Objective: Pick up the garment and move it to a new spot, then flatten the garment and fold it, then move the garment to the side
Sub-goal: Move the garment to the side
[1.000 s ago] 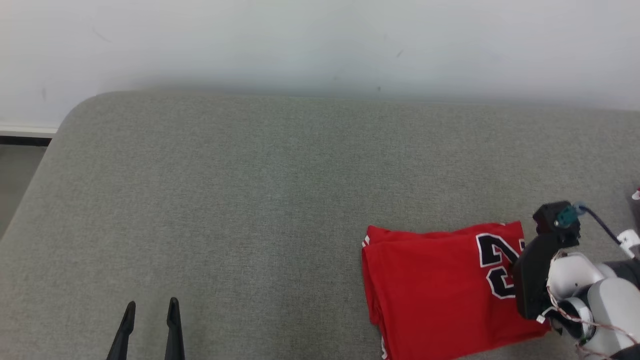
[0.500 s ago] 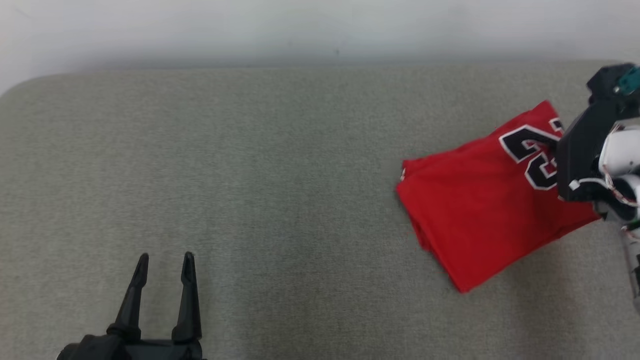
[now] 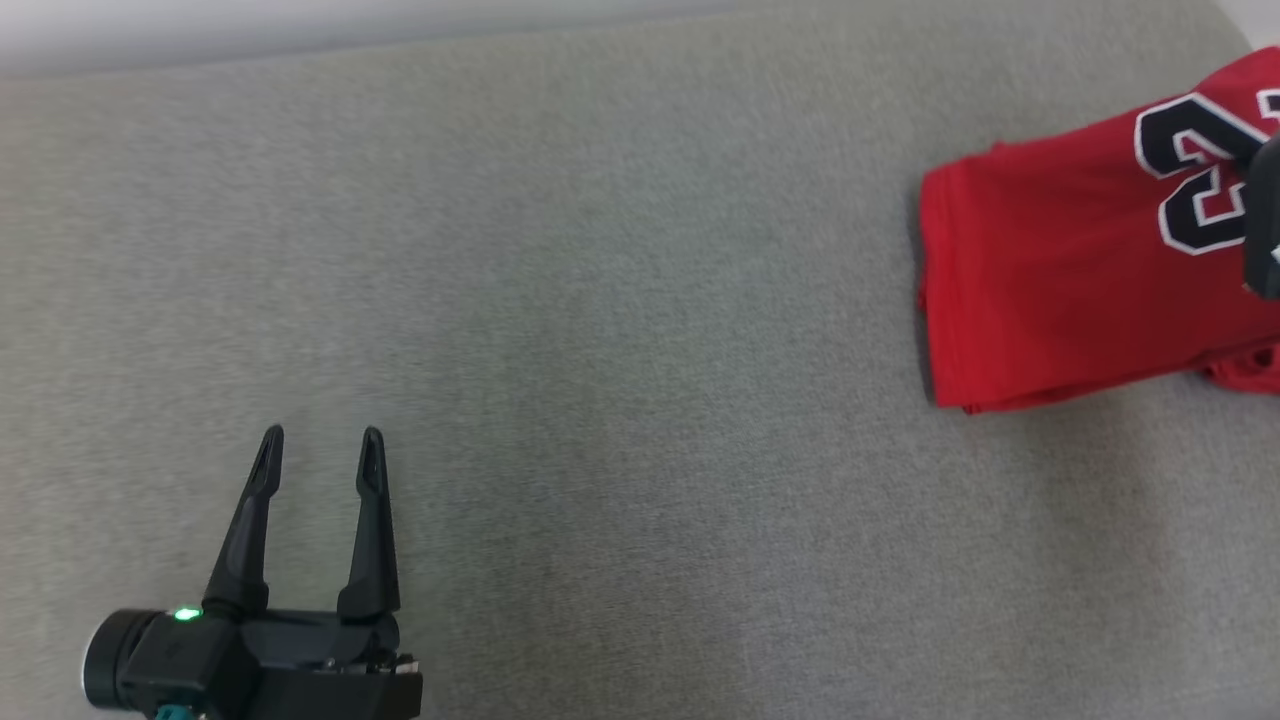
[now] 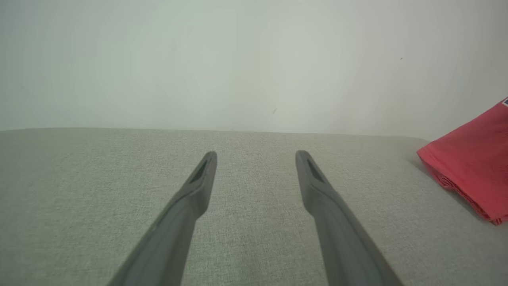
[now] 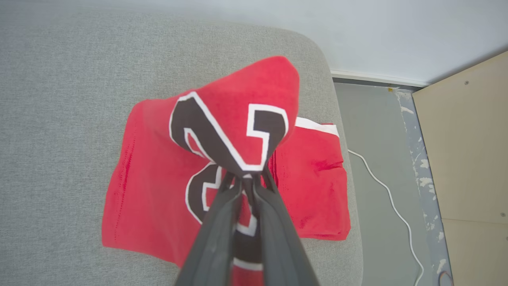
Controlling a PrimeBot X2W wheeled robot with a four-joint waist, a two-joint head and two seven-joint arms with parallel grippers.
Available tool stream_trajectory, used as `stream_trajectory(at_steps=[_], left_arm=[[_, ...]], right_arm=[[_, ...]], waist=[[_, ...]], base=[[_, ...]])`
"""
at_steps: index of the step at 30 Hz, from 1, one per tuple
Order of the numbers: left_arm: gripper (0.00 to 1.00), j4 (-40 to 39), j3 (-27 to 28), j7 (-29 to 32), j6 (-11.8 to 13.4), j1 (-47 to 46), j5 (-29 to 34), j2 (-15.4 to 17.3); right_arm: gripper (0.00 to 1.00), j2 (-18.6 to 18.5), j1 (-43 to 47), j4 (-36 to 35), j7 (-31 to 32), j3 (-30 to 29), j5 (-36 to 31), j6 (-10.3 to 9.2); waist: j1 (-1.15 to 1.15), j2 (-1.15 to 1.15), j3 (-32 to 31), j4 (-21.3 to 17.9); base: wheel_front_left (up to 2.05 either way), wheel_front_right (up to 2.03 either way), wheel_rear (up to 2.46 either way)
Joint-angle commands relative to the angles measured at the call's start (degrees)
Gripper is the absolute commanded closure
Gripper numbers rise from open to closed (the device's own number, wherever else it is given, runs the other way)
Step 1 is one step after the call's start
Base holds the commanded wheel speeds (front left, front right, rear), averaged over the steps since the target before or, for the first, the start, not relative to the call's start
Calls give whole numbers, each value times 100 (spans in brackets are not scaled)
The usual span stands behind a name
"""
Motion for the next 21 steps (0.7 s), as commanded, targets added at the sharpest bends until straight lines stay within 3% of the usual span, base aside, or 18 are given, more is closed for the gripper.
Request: stream_trajectory(at_steps=[1, 11, 17, 21], left_arm=[[0, -21, -1, -14, 3, -86, 49, 4], [0, -138, -74, -14, -57, -244, 281, 72], [0, -238, -129, -14, -48, -244, 296, 163], [0, -303, -170, -14, -43, -223, 308, 220]], right_arm=[[100, -34, -75, -30, -3, -21, 10, 0], [100, -664, -128, -39, -364, -39, -270, 0], [100, -1575, -8, 158, -779, 315, -420, 0], [100, -1877, 88, 489, -1247, 249, -492, 0]], waist=[[-1, -1, 338, -308], [-1, -1, 721, -427], [-1, -1, 857, -289], [-1, -1, 938, -193]], base=[[0, 0, 0], [0, 0, 0], [0, 0, 0], [0, 0, 0]])
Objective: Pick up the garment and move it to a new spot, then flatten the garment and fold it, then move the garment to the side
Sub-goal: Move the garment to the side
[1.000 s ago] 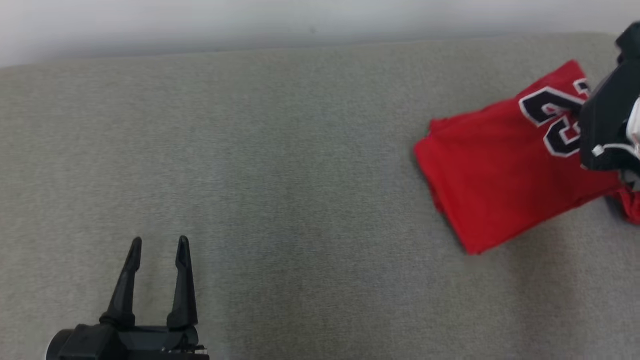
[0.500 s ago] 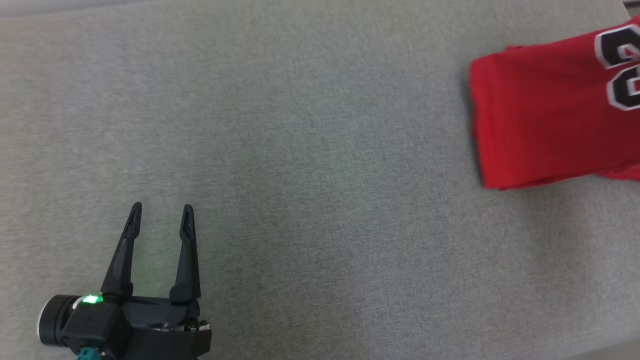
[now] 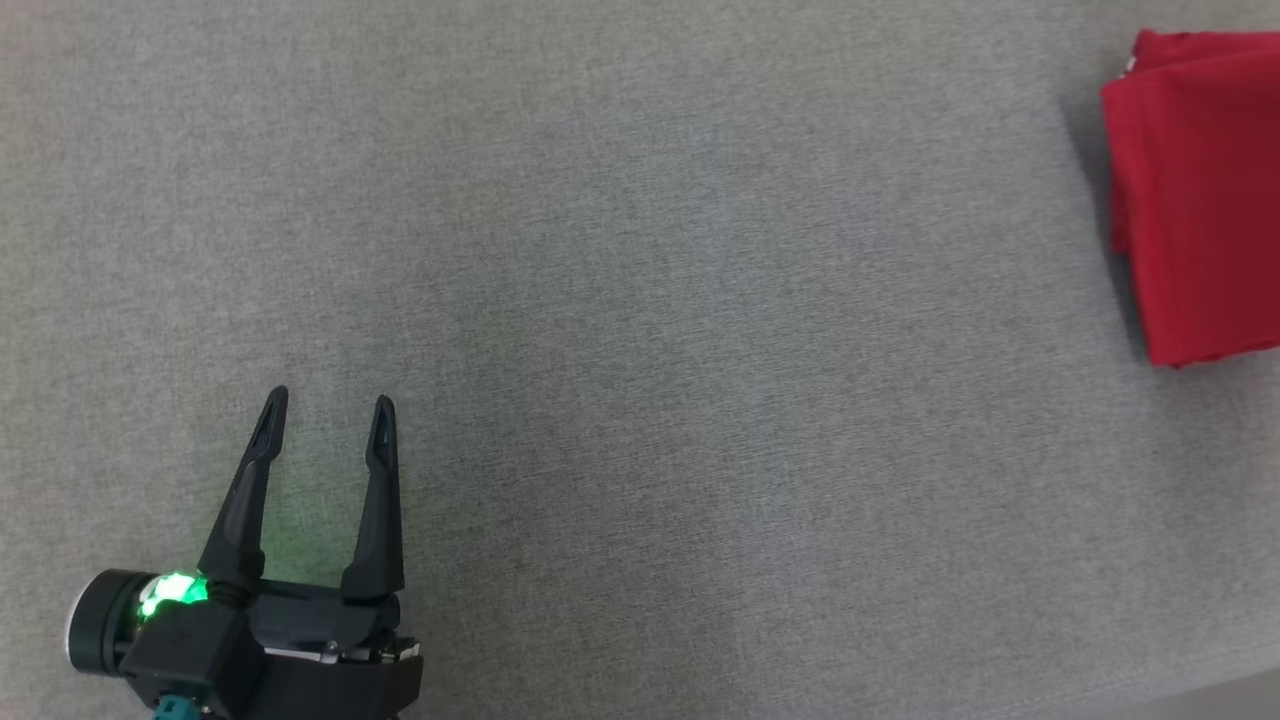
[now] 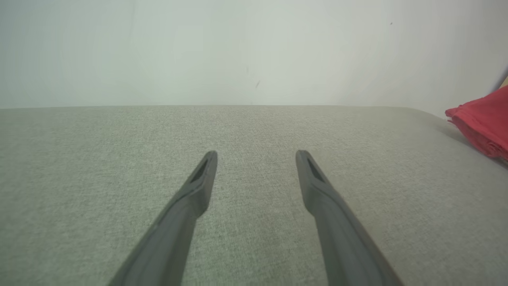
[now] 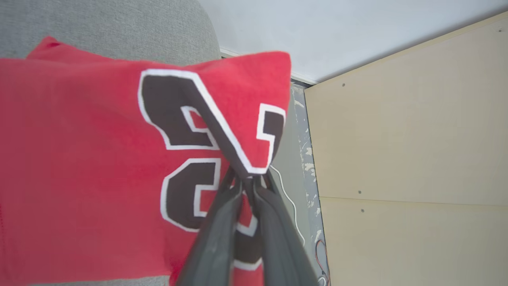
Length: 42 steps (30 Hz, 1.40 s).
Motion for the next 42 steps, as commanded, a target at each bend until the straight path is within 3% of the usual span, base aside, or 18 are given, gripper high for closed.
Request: stream_trajectory(at_steps=[1, 9, 15, 16, 17, 18, 29, 42], left_arm=[[0, -45, -30, -14, 10, -24, 26, 53], [0, -138, -72, -14, 8, 12, 62, 212], [0, -191, -44, -14, 8, 81, 78, 300], [0, -196, -49, -14, 8, 83, 80, 311], [0, -203, -48, -14, 8, 87, 81, 321], [0, -200, -59, -14, 8, 88, 77, 334], [0, -363, -44, -15, 8, -112, 179, 310], [0, -311, 349, -15, 54, 343, -45, -83]], right_arm=[[100, -125, 98, 113, -235, -43, -120, 0], [100, -216, 353, 655, -1124, -573, -604, 0], [100, 10, 454, 734, -1561, -918, -949, 0], [83, 52, 473, 721, -1617, -963, -987, 0], [14, 91, 472, 670, -1719, -983, -1016, 0], [0, 136, 489, 642, -1790, -1003, -1050, 0], [0, 704, 730, 177, -2014, -1071, -1204, 0], [0, 1485, 1705, -319, -3812, -969, -414, 0]], waist=[[0, 0, 83, 88], [0, 0, 212, 175], [0, 0, 258, 112], [0, 0, 267, 93], [0, 0, 277, 72], [0, 0, 282, 53], [0, 0, 94, -62], [0, 0, -1183, 19]], base=[[0, 0, 0], [0, 0, 0], [0, 0, 0], [0, 0, 0], [0, 0, 0], [0, 0, 0], [0, 0, 0], [0, 0, 0]])
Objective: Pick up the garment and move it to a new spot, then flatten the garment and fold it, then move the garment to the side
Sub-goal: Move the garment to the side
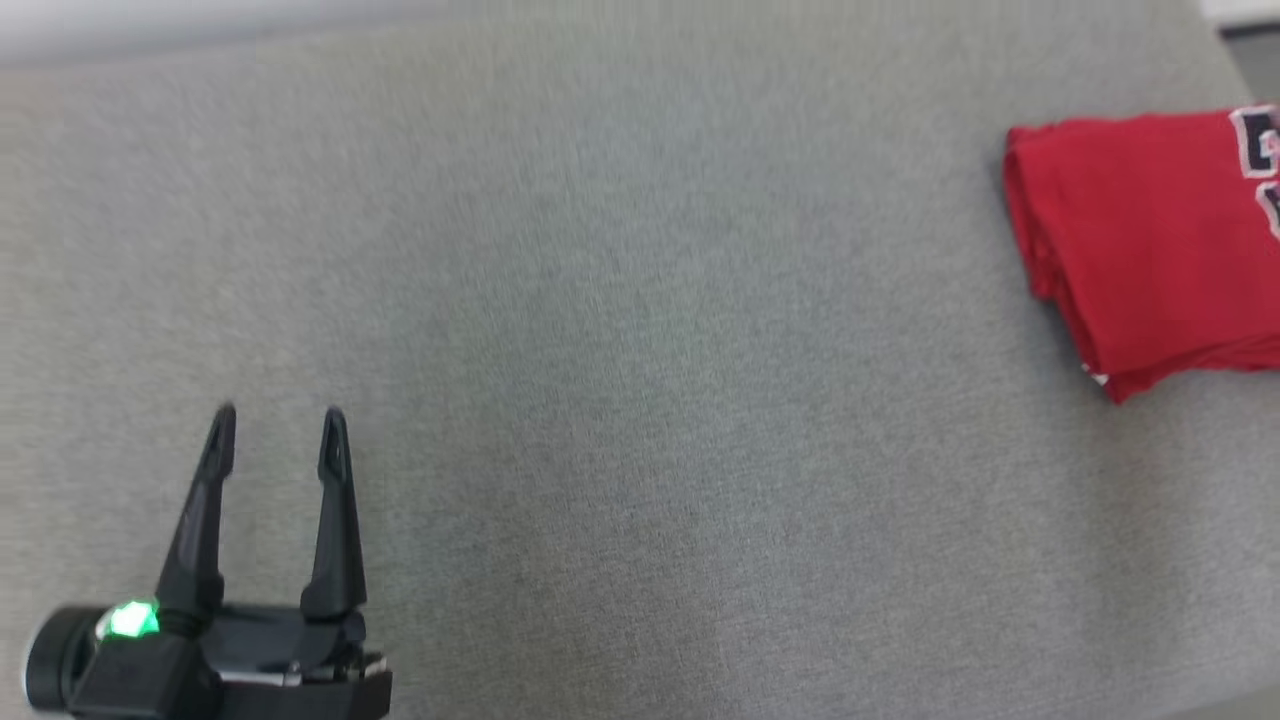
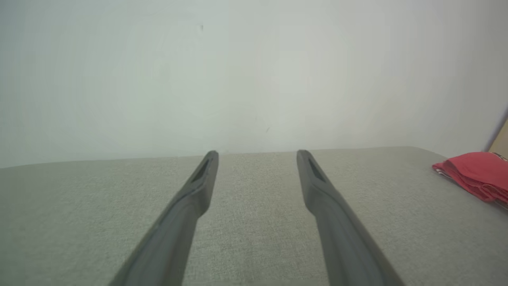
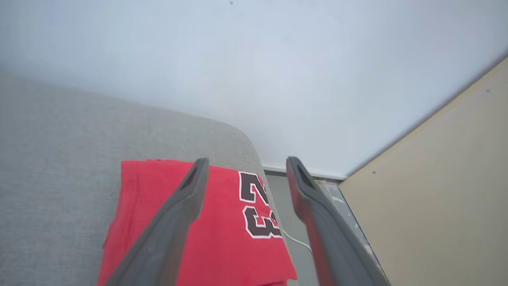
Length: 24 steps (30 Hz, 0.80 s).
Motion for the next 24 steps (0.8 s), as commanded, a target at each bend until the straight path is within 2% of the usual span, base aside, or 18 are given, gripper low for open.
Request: stream_trajectory(at_steps=[1, 7, 13, 18, 24], left_arm=[[0, 46, 40, -14, 35, 135, -73, -35], [0, 248, 202, -15, 196, 490, -221, -95], [0, 366, 265, -14, 423, 843, -602, -107], [0, 499, 303, -14, 588, 1082, -711, -109], [0, 741, 332, -14, 617, 1237, -722, -106]], right_arm=[[0, 105, 185, -107, -175, 6, 96, 0], [0, 595, 996, -604, -864, 139, 518, 0], [0, 908, 1838, -680, -1339, 441, 919, 0], [0, 1209, 2378, -641, -1661, 645, 1091, 0], [0, 1548, 2790, -566, -2000, 739, 1119, 0]], waist=[[1, 0, -542, 78], [1, 0, -1194, 215], [1, 0, -1749, 381], [1, 0, -1959, 520], [1, 0, -2069, 695]], base=[[0, 0, 0], [0, 0, 0], [0, 0, 0], [0, 0, 0], [0, 0, 0]])
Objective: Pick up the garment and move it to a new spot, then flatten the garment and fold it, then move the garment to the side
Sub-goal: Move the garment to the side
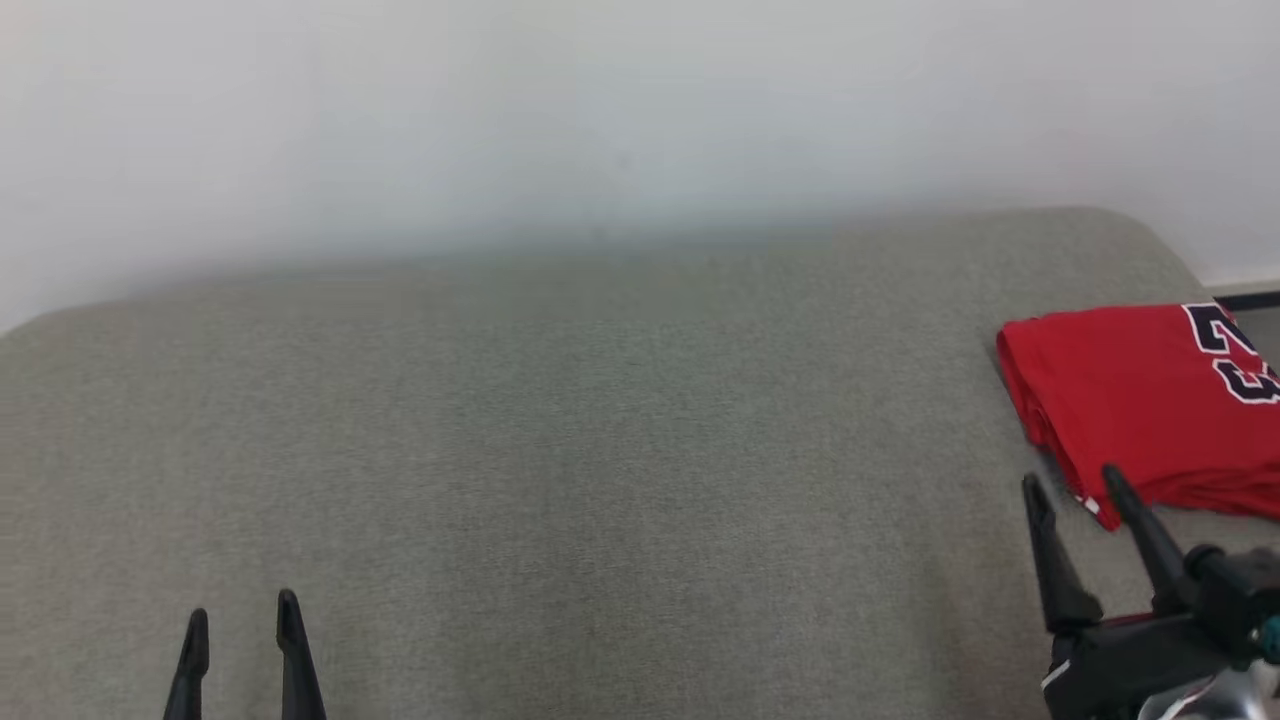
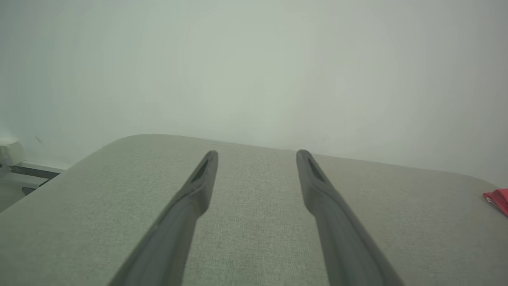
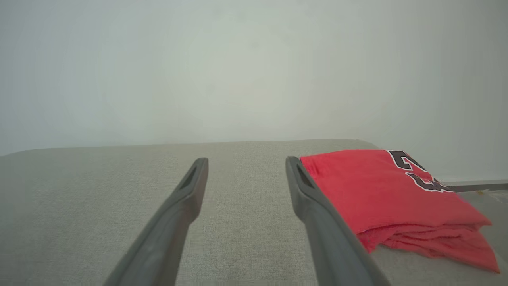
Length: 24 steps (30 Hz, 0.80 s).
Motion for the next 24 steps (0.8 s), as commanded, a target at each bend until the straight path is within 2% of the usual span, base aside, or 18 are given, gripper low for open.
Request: stream_trajectory(at_steps=[1, 15, 19, 24], left_arm=[[0, 36, 10, -14, 1, 77, 9, -8], [0, 630, -28, -14, -141, 341, 337, -8], [0, 713, -39, -14, -192, 345, 419, -8], [0, 747, -52, -14, -239, 381, 537, -8]], right_arm=[[0, 32, 87, -1, -59, 0, 4, 0], [0, 813, 770, 427, -963, -292, -297, 0], [0, 911, 866, 571, -1112, -289, -474, 0], [0, 966, 921, 766, -1165, -205, -390, 0]], waist=[[1, 1, -155, 170], [1, 1, -414, 380], [1, 1, -468, 386], [1, 1, -521, 379]], base=[[0, 0, 0], [0, 0, 0], [0, 0, 0], [0, 0, 0]])
